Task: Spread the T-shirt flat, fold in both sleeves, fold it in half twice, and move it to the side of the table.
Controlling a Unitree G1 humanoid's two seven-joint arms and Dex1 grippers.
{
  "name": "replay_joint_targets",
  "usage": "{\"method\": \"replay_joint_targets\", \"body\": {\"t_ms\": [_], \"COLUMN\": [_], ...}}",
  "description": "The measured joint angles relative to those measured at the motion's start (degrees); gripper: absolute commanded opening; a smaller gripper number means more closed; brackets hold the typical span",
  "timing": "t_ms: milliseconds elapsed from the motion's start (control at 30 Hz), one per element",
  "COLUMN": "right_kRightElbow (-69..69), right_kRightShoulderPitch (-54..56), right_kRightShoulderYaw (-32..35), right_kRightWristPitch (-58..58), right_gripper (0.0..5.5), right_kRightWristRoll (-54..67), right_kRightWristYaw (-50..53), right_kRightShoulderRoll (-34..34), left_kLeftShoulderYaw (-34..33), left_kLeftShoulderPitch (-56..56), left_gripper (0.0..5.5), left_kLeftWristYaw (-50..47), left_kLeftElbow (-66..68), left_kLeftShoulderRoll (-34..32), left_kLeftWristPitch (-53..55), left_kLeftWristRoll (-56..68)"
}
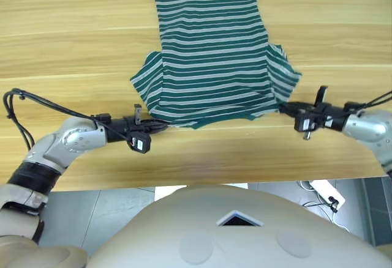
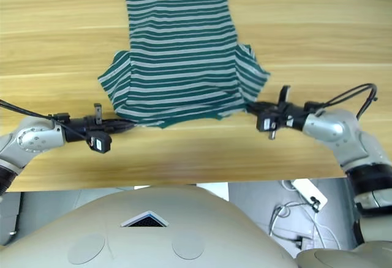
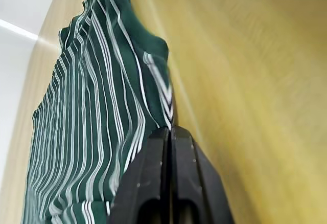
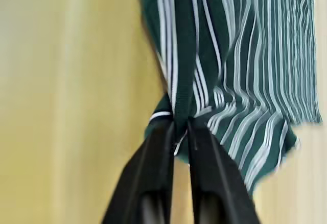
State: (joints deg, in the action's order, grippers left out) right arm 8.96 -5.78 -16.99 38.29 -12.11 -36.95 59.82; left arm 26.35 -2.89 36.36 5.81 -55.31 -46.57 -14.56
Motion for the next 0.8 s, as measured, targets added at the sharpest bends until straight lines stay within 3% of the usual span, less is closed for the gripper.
{"method": "replay_joint_targets", "body": {"t_ms": [133,233,467,567,700,800], "right_kRightElbow": [-9.7,-13.5,-13.7,-14.7,-14.6,-8.2], "right_kRightShoulderPitch": [-7.3,-10.1,-11.7,-12.9,-7.8,-1.0], "right_kRightShoulderYaw": [0.4,1.2,5.7,10.0,14.5,14.0], "right_kRightWristPitch": [0.9,1.2,0.8,2.1,-0.7,-5.4], "right_gripper": [1.61,2.14,3.40,3.84,4.56,5.06], "right_kRightWristRoll": [4.5,6.7,6.7,10.9,11.3,1.5], "right_kRightWristYaw": [-4.4,-5.9,-6.8,-6.5,-2.2,2.5], "right_kRightShoulderRoll": [2.0,2.3,2.6,2.6,-0.9,-5.4], "left_kLeftShoulderYaw": [-0.5,-4.4,-8.7,-8.0,-7.7,-12.0], "left_kLeftShoulderPitch": [-1.6,-0.9,-5.8,-11.2,-14.7,-7.9], "left_gripper": [0.49,0.94,1.96,2.32,2.98,3.00], "left_kLeftWristYaw": [1.5,1.4,4.1,8.4,12.8,9.8], "left_kLeftElbow": [-2.1,0.1,0.5,-3.9,-8.6,-0.3], "left_kLeftShoulderRoll": [0.4,-0.8,-6.8,-9.2,-10.6,-8.5], "left_kLeftWristPitch": [1.9,3.3,4.5,3.0,0.4,3.5], "left_kLeftWristRoll": [-1.3,-2.0,2.6,10.0,20.1,14.1]}}
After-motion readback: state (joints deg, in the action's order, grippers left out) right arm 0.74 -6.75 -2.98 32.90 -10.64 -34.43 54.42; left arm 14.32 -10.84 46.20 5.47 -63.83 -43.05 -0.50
